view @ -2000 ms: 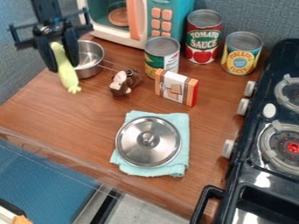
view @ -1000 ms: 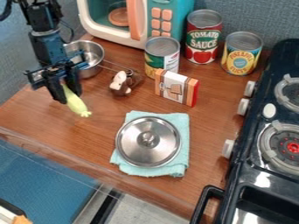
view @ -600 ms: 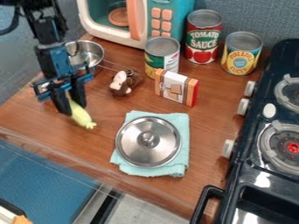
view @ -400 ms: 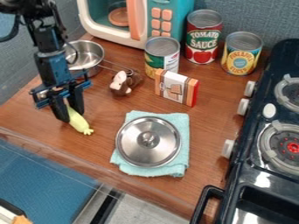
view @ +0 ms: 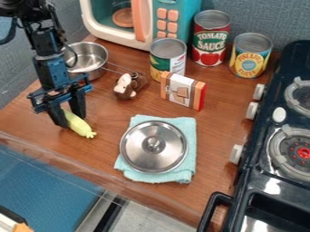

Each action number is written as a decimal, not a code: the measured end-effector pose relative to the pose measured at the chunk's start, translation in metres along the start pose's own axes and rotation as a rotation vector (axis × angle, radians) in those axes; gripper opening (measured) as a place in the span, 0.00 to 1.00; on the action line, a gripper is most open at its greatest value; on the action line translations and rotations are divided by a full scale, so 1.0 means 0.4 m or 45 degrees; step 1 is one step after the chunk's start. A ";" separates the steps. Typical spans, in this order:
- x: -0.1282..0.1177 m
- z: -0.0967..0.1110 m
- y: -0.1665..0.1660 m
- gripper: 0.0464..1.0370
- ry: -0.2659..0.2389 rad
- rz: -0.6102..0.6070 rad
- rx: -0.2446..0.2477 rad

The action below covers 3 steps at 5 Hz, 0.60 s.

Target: Drop the corn on the table.

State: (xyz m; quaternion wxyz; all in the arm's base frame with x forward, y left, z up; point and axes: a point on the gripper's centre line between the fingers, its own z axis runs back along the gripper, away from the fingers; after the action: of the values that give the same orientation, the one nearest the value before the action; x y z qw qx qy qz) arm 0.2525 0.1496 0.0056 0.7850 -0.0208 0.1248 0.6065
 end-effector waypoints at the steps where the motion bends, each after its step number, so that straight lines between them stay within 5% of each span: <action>1: 0.002 0.005 0.000 0.89 -0.003 -0.026 -0.009; 2: -0.033 0.014 -0.011 0.96 0.074 -0.037 -0.028; 3: -0.083 0.093 -0.041 0.96 0.068 -0.123 -0.101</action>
State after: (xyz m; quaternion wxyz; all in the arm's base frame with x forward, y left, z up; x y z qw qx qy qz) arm 0.2669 0.1209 0.0470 0.8084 -0.0740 0.1203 0.5715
